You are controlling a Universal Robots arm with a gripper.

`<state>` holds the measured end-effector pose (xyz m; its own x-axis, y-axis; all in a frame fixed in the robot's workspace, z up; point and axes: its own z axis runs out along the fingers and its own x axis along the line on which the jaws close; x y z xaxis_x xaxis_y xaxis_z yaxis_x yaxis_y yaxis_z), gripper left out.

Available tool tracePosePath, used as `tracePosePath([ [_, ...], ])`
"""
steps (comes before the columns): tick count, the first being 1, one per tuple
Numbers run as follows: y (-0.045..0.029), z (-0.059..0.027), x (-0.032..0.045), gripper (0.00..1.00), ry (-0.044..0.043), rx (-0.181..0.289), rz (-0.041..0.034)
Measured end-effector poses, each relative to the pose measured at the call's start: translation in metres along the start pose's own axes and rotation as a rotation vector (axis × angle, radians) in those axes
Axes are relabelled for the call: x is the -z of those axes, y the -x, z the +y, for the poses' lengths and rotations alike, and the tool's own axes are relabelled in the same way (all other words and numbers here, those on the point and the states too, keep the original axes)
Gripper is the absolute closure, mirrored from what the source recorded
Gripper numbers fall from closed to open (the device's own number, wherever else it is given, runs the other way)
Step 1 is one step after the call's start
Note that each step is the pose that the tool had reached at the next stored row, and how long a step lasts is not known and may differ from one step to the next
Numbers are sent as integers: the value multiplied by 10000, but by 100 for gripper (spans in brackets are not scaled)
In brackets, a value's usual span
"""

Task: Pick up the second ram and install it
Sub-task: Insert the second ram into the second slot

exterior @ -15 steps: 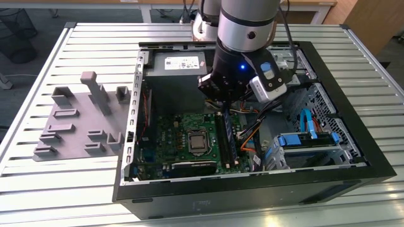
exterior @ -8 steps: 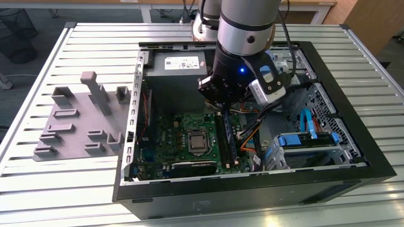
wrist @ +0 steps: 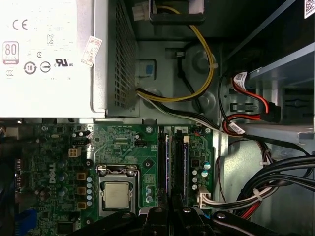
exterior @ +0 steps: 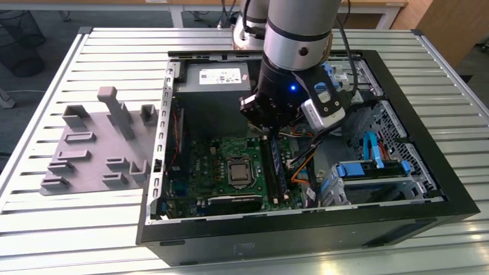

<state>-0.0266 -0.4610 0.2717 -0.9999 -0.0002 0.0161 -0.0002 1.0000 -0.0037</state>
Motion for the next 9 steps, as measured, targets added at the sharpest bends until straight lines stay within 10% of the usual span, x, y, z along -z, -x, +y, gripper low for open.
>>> tracePosePath([
  [9, 1, -9, -19, 86, 3, 2, 3],
])
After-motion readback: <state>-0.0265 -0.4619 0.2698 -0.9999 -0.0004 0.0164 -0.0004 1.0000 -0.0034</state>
